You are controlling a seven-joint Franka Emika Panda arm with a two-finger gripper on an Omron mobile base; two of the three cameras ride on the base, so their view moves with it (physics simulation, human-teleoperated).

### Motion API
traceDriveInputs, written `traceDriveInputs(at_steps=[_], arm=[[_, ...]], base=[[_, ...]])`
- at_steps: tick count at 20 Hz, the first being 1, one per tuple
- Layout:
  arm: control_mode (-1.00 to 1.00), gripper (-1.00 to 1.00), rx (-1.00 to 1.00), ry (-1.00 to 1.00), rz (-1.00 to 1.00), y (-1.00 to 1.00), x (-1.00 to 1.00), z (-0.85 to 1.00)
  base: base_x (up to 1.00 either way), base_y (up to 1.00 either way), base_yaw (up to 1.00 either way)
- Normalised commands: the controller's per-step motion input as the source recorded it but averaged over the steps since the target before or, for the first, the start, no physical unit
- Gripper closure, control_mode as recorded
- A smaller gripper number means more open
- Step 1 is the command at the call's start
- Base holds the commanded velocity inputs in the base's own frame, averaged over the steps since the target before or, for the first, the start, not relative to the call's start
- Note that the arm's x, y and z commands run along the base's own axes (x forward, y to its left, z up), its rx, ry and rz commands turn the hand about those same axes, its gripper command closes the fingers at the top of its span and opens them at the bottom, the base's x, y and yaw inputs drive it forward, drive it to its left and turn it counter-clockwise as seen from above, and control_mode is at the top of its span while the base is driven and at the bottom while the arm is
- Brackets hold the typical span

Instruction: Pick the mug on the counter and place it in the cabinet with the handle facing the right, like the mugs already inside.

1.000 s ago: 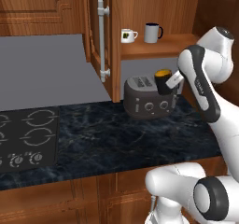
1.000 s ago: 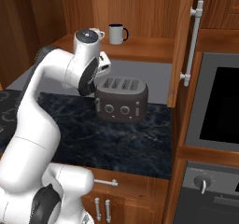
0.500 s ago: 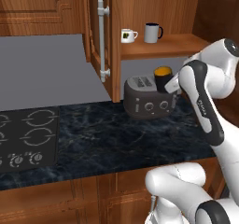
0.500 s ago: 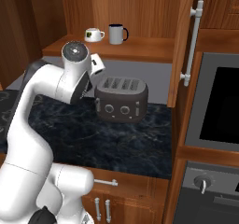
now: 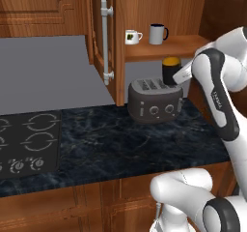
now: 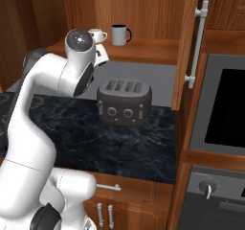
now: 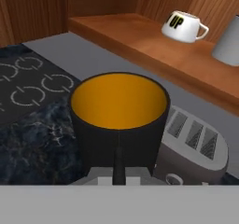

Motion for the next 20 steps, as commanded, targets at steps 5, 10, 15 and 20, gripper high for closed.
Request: traceDriveInputs(at_steps=[5, 10, 15, 20], arm=[[-1.0, 1.0, 0.01, -0.06, 0.04, -0.22, -0.01, 0.05], [-1.0, 1.0, 0.06, -0.05, 0.11, -0.17, 0.0, 0.0], [-1.0, 1.0, 0.06, -0.02, 0.1, -0.02, 0.15, 0.09], [-1.0, 1.0, 0.03, 0.0, 0.06, -0.01, 0.33, 0.16]], base=[[0.0, 0.0, 0.0], [0.0, 0.0, 0.0], [0.0, 0.0, 0.0], [0.0, 0.0, 0.0]])
